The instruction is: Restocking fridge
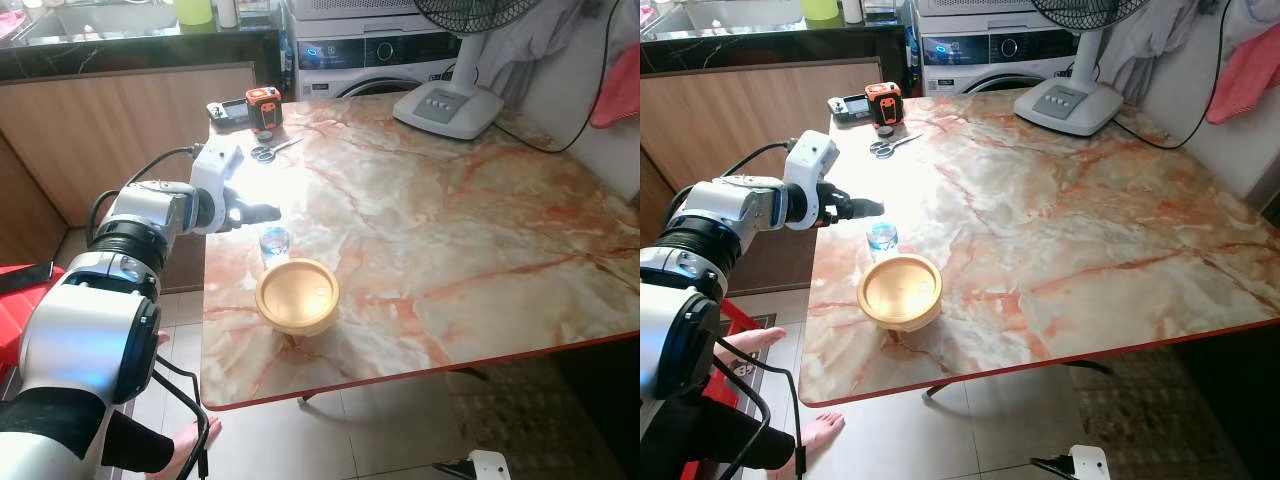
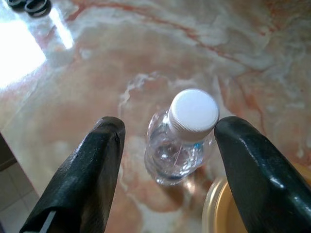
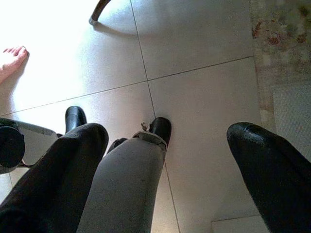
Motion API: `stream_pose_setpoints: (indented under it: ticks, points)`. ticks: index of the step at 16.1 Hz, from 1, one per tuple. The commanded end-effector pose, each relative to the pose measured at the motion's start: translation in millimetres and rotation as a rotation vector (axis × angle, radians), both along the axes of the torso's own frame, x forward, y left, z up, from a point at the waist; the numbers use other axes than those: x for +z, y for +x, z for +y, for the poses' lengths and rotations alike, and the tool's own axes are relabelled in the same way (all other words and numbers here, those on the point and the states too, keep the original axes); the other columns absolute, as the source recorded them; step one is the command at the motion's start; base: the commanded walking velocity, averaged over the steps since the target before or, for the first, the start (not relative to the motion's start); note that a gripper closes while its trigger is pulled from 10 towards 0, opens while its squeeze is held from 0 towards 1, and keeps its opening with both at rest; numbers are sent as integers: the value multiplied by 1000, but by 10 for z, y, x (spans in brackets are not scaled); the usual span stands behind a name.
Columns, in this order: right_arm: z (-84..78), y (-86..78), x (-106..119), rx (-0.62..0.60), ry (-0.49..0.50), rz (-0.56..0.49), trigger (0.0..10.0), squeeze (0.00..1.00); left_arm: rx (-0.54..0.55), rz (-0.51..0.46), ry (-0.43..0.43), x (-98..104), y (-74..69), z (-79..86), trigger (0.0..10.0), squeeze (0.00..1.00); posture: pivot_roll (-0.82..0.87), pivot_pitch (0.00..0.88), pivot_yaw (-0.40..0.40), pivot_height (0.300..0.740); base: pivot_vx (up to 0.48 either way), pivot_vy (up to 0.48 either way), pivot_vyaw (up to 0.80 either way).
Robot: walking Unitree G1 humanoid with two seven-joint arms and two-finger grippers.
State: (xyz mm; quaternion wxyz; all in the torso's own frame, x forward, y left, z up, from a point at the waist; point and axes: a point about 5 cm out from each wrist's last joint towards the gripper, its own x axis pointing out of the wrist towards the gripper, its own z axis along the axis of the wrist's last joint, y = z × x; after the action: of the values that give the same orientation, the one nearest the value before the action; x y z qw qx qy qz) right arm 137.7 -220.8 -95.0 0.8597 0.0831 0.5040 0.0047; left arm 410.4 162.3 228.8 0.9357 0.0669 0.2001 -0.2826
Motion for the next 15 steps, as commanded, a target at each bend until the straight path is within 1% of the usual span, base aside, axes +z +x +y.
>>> stream_pose_setpoints:
  ticks: [1, 5, 7, 9, 11, 12, 14, 15]
  points:
    - [-23, -8, 1, -6, -5, 5, 10000, 0, -14, -22, -6, 92, 19, -37, 10000, 0, 88, 20, -17, 740, 0, 0, 0]
    - [-22, -6, 1, -5, -4, 6, 10000, 0, -20, -23, -5, 81, 20, -49, 10000, 0, 87, 24, -16, 740, 0, 0, 0]
    - [-20, -6, 1, -5, -4, 6, 10000, 0, -20, -19, -4, 61, 17, -35, 8980, 0, 89, 24, -16, 740, 0, 0, 0]
    - [-22, -6, 1, -5, -4, 7, 10000, 0, -19, -17, -4, 54, 16, -30, 9020, 0, 91, 24, -17, 740, 0, 0, 0]
    - [-23, -6, 2, -4, -4, 7, 10000, 0, -17, -14, -3, 48, 15, -23, 8824, 0, 90, 24, -18, 740, 0, 0, 0]
    - [-24, -6, 2, -3, -4, 7, 10000, 0, -19, -14, -3, 42, 14, -23, 8039, 0, 89, 24, -18, 740, 0, 0, 0]
    - [-27, -8, 2, -2, -5, 7, 10000, 0, -25, -15, -16, 30, 12, -28, 7843, 0, 87, 23, -20, 740, 0, 0, 0]
    - [-30, -9, 2, -2, -7, 7, 10000, 0, -24, -12, -32, 14, 10, -32, 7333, 0, 84, 23, -20, 740, 0, 0, 0]
